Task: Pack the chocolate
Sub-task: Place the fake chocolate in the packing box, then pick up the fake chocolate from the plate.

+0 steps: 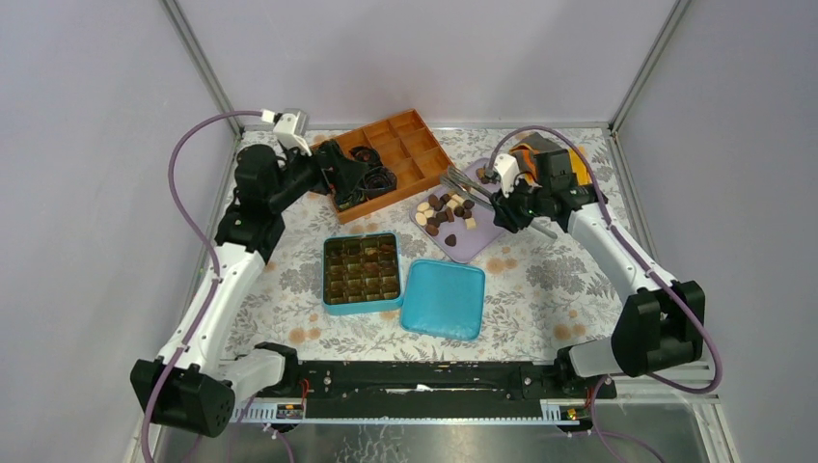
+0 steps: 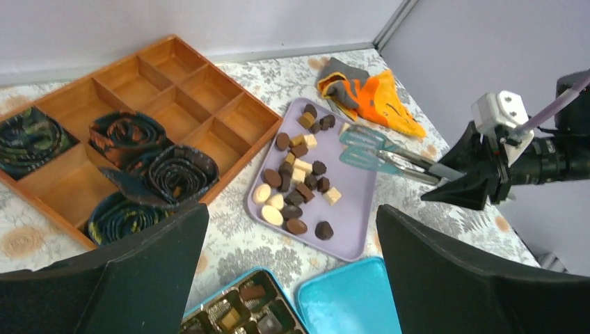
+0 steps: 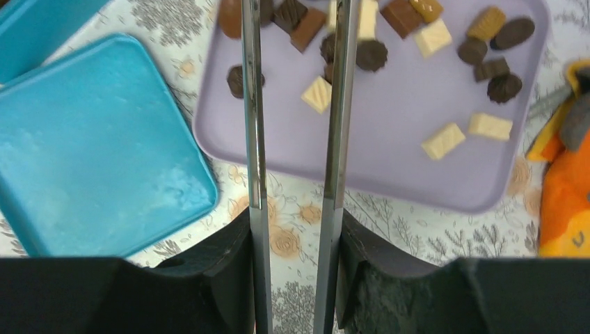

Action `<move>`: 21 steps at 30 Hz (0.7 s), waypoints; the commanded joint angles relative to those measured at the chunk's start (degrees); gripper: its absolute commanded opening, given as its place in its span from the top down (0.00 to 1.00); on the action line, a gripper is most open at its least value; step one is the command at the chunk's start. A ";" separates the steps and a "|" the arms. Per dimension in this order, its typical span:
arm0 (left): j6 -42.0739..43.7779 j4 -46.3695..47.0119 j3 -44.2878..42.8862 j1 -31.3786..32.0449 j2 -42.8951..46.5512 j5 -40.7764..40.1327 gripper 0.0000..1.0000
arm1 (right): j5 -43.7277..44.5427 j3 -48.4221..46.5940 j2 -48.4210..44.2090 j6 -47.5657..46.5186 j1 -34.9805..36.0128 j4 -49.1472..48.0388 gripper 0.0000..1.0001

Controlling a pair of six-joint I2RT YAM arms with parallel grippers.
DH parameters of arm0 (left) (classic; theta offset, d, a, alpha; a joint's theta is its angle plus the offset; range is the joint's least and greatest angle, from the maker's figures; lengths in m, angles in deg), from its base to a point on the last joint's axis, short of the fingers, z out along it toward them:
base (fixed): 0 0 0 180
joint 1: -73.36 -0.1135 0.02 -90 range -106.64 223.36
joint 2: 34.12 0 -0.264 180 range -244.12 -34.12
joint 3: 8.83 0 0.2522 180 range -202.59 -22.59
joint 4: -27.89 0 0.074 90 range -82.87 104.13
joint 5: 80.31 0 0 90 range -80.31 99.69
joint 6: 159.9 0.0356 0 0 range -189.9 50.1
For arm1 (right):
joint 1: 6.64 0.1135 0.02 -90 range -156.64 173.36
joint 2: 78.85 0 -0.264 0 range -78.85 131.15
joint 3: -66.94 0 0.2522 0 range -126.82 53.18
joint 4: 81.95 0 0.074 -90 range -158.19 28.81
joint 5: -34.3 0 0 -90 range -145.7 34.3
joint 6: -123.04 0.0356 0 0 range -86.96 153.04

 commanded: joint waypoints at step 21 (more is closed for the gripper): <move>11.05 -3.37 1.11 3.89 -0.71 -12.49 0.01 | 11.74 5.07 6.93 -2.52 -4.53 4.77 0.54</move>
